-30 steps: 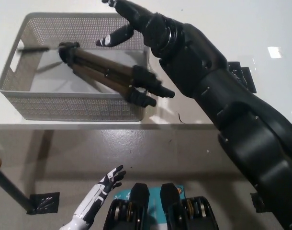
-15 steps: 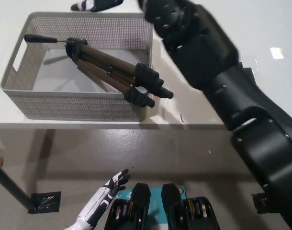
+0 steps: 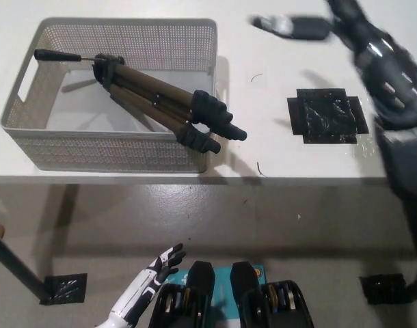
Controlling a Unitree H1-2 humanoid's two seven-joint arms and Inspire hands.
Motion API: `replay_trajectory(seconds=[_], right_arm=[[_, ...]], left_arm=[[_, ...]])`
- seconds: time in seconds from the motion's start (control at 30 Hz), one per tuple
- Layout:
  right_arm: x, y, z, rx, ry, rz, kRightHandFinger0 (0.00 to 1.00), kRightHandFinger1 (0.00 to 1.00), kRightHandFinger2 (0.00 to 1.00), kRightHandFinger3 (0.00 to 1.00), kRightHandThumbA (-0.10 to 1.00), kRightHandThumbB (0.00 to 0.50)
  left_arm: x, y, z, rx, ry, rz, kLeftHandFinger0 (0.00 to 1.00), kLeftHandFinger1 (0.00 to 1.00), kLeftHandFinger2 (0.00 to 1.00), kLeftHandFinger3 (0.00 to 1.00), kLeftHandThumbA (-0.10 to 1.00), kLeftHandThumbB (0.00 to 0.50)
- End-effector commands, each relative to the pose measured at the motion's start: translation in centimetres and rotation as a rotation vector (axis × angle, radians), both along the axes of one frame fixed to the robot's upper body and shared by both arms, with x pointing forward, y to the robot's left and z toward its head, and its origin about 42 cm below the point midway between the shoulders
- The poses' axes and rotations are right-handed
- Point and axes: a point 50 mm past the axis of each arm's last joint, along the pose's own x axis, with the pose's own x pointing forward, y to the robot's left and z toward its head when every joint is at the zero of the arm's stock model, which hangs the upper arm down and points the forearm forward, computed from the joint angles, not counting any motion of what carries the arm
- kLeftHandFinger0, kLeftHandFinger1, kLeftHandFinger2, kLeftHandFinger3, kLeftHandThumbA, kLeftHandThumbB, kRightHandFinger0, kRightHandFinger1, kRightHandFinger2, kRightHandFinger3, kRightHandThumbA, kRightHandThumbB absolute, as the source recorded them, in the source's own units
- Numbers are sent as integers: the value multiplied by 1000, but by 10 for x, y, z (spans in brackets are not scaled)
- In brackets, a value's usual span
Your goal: The robot uses its right hand to pick the tripod on the desk and places it into a rectangular container on the left.
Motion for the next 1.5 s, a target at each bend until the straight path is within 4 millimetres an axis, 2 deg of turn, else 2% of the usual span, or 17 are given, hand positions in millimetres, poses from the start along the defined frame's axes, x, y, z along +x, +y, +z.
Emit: replay_trajectory(seconds=[0.0, 0.03, 0.07, 0.1, 0.17, 0.2, 0.27, 0.33, 0.37, 0.43, 0.53, 0.57, 0.7, 0.73, 0.93, 1.03, 1.47], right_arm=[[-251, -123, 33, 216, -708, 29, 1000, 1000, 1000, 1000, 1000, 415], [-253, -122, 17, 221, -688, 26, 1000, 1000, 1000, 1000, 1000, 408], [-254, -116, -9, 234, -640, 9, 1000, 1000, 1000, 1000, 1000, 437], [-254, -111, -34, 281, -587, 11, 1000, 1000, 1000, 1000, 1000, 428], [-261, -89, -99, 392, -361, 13, 1000, 1000, 1000, 1000, 1000, 472], [-266, -74, -122, 401, -296, -6, 1000, 1000, 1000, 1000, 1000, 431], [-270, -54, -160, 374, -175, -3, 1000, 1000, 1000, 1000, 1000, 420], [-276, -32, -196, 413, -16, -13, 1000, 1000, 1000, 1000, 1000, 482], [-277, -30, -199, 422, 4, -14, 1000, 1000, 1000, 1000, 1000, 492], [-277, -17, -227, 440, 69, -14, 1000, 1000, 1000, 1000, 1000, 458], [-279, -12, -262, 492, 195, -6, 1000, 1000, 1000, 1000, 1000, 442], [-281, -10, -277, 505, 250, -11, 1000, 1000, 1000, 1000, 1000, 415], [-272, -9, -299, 542, 337, -10, 1000, 1000, 1000, 1000, 1000, 402], [-268, -10, -310, 546, 384, -17, 1000, 1000, 1000, 1000, 1000, 420], [-268, -13, -316, 539, 413, -13, 1000, 1000, 1000, 1000, 1000, 453], [-270, -13, -316, 523, 418, -10, 1000, 1000, 1000, 1000, 1000, 497], [-251, -14, -313, 505, 413, 9, 1000, 1000, 1000, 1000, 1000, 497]], left_arm=[[8, 21, 5, -43, -10, 85, 1000, 1000, 1000, 1000, 1000, 500], [8, 20, 3, -48, -8, 88, 1000, 1000, 1000, 1000, 1000, 500], [8, 18, 2, -48, -8, 92, 1000, 1000, 1000, 1000, 1000, 500], [8, 17, 0, -50, -5, 97, 1000, 1000, 1000, 1000, 1000, 500], [7, 17, -1, -47, -5, 96, 1000, 1000, 1000, 1000, 1000, 500], [7, 18, -1, -45, -12, 97, 1000, 1000, 1000, 1000, 1000, 500], [11, 17, 1, -47, -30, 101, 1000, 1000, 1000, 1000, 1000, 500], [11, 19, 1, -38, -28, 109, 1000, 1000, 1000, 1000, 1000, 500], [11, 19, 1, -36, -28, 110, 1000, 1000, 1000, 1000, 1000, 500], [11, 19, 2, -36, -24, 112, 1000, 1000, 1000, 1000, 1000, 500], [10, 15, 2, -45, -28, 111, 1000, 1000, 1000, 1000, 1000, 500], [7, 16, 0, -47, -30, 111, 1000, 1000, 1000, 1000, 1000, 500], [12, 15, 3, -65, -39, 131, 1000, 1000, 1000, 1000, 1000, 500], [11, 15, 2, -74, -41, 138, 1000, 1000, 1000, 1000, 1000, 500], [-6, 15, -5, -94, -23, 156, 1000, 1000, 1000, 1000, 1000, 500], [-10, 16, -7, -97, -7, 170, 1000, 1000, 1000, 1000, 1000, 500], [1, 23, -1, -116, -37, 202, 1000, 1000, 1000, 1000, 1000, 500]])
